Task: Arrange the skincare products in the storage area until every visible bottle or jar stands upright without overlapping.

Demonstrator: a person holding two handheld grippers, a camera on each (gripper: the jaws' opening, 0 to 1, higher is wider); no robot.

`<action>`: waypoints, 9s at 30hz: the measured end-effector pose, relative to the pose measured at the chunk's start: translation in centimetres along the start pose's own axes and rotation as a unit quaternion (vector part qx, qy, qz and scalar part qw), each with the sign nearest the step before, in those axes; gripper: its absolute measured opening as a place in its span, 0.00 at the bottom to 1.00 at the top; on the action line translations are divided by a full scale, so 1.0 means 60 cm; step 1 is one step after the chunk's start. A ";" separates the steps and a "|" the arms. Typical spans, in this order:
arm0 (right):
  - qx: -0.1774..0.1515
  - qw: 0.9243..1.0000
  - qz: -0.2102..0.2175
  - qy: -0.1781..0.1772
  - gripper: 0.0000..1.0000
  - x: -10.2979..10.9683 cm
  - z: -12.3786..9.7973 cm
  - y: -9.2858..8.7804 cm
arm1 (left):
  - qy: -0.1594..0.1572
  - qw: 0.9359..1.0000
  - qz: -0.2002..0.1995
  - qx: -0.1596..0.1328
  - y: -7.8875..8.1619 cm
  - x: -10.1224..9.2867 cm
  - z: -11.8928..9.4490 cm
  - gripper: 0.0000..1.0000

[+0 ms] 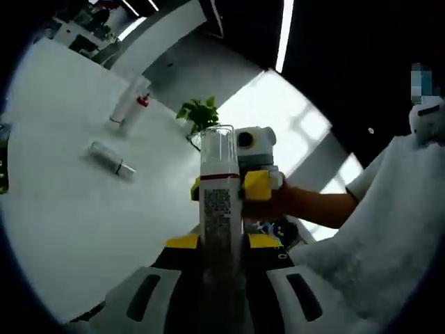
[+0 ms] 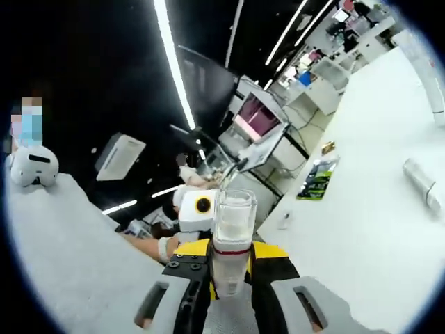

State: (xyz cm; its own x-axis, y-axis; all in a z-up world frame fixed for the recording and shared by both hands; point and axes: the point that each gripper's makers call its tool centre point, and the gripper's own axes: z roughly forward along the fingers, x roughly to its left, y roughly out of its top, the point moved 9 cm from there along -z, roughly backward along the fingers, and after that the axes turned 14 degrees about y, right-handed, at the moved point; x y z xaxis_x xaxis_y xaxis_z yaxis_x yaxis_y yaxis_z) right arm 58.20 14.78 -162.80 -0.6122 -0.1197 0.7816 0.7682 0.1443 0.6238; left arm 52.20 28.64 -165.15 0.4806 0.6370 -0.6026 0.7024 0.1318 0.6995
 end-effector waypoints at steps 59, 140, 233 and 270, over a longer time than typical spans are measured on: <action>-0.089 0.931 -0.099 -0.341 0.13 -0.048 -0.094 0.064 | 0.330 0.869 0.326 0.173 -0.075 0.098 0.011 0.25; -0.012 0.832 -0.214 -0.512 0.13 -0.311 -0.161 0.220 | 0.321 0.855 0.351 0.208 -0.116 0.096 0.028 0.08; 0.318 0.850 -0.204 -0.367 0.15 -0.305 -0.108 0.084 | 0.318 0.873 0.329 0.169 -0.089 0.094 0.026 0.11; 0.168 0.887 -0.221 -0.369 0.13 -0.121 -0.120 -0.032 | 0.255 0.933 0.239 0.079 -0.057 0.072 0.025 0.23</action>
State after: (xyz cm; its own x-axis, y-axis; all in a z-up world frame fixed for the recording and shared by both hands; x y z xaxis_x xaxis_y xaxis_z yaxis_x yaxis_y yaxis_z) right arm 62.53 8.28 -169.66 -0.8909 0.4202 0.1725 0.3991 0.5429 0.7389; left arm 52.67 29.79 -170.73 0.4743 0.8787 0.0538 0.5599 -0.3482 0.7519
